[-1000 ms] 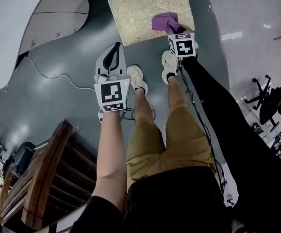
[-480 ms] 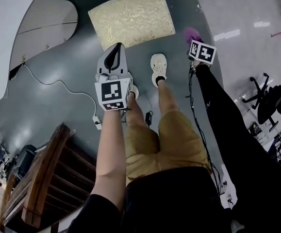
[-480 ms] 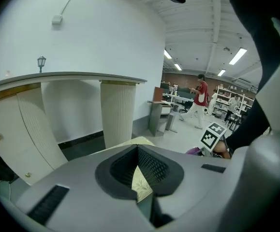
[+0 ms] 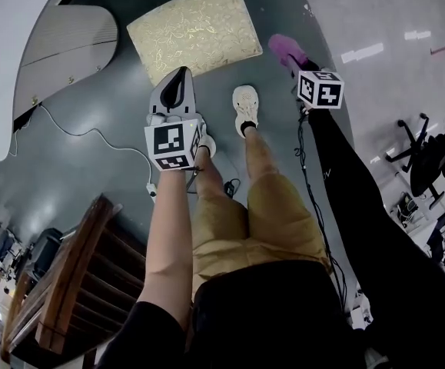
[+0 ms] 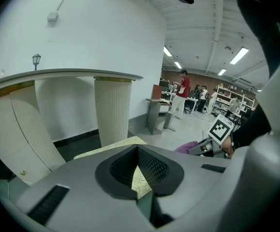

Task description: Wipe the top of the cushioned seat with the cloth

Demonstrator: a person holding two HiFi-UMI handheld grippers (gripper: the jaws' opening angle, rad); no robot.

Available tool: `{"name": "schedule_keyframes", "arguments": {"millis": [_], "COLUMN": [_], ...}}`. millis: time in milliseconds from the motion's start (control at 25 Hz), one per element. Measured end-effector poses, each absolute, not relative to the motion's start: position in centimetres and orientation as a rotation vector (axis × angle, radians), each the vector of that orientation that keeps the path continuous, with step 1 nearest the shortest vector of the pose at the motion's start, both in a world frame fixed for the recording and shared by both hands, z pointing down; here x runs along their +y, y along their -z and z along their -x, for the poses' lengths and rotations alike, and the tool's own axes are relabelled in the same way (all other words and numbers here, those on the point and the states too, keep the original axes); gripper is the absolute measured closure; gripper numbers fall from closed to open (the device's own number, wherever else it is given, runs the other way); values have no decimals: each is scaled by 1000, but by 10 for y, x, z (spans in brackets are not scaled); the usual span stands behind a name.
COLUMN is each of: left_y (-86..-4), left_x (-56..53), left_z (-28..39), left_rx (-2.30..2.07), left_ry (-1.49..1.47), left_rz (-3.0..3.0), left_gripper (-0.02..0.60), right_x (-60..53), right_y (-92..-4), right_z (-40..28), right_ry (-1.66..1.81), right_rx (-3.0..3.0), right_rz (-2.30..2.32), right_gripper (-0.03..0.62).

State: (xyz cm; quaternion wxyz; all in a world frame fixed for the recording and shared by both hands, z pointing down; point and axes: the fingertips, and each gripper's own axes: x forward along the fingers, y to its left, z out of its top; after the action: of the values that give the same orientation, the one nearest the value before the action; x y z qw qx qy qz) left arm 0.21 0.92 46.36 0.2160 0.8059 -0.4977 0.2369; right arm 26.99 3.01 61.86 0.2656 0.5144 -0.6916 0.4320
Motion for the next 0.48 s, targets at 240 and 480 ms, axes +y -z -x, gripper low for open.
{"name": "schedule_keyframes", "arguments": {"millis": [240, 480], "left_y": [-415, -325], "left_x": [7, -15], "left_z": [-9, -6], "left_rx": [-1407, -1469], "left_ry": [-680, -627], "left_rz": [-2267, -2352], "left_gripper": [575, 575], "right_x": [-17, -59], "right_y": [-529, -386], "right_z": [-266, -257], "right_ry": [-950, -732], "right_rx": [-2044, -2201], "right_rz": [-1397, -1491], "right_gripper": [513, 513]}}
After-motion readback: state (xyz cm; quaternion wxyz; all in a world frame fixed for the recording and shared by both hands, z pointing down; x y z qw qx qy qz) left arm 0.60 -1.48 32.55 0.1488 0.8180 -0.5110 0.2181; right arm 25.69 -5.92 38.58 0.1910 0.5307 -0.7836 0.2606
